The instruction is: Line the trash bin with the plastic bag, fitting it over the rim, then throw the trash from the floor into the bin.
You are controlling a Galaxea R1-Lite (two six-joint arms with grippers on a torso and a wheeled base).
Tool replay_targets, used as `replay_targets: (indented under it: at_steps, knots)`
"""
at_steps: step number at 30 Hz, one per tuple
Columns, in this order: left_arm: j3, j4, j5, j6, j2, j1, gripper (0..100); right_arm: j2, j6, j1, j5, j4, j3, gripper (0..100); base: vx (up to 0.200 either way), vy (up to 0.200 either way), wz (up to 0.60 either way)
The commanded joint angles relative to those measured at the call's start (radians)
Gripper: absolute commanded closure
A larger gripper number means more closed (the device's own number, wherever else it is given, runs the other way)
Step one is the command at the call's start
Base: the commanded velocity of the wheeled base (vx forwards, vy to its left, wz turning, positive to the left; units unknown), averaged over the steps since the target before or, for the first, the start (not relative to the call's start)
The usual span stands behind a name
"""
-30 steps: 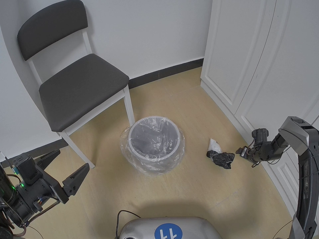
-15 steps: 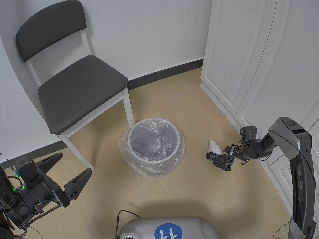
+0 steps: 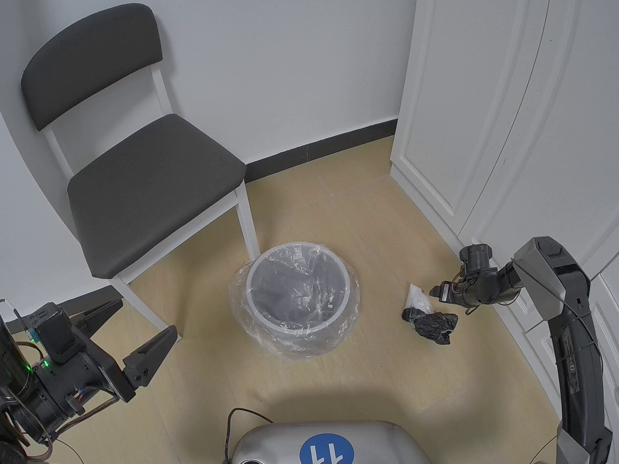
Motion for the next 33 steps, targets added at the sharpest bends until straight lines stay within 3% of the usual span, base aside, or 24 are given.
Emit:
replay_targets:
  at_steps: [1,5,10,26,33]
  knots:
    - [0.005,0.004,0.000,-0.001,0.004,-0.001,0,0.113,-0.054,-0.008,0.003,0.087,-0.163,0,0.000,0.000,0.00]
    - [0.011,0.001,0.000,-0.001,0.004,-0.004,0,0.166,-0.093,-0.008,0.009,0.213,-0.303,0,0.000,0.000,0.00]
    - [0.012,0.004,0.000,0.001,0.008,-0.013,0,0.169,-0.103,0.005,0.026,0.307,-0.303,0,0.000,0.000,0.00]
    - [0.029,0.000,0.000,-0.001,0.036,-0.036,0,0.193,-0.154,0.031,0.020,0.314,-0.303,0,0.000,0.000,0.00]
    - [0.034,-0.002,0.000,-0.001,0.036,-0.036,0,0.228,-0.225,0.019,-0.014,0.307,-0.303,0,0.000,0.000,0.00]
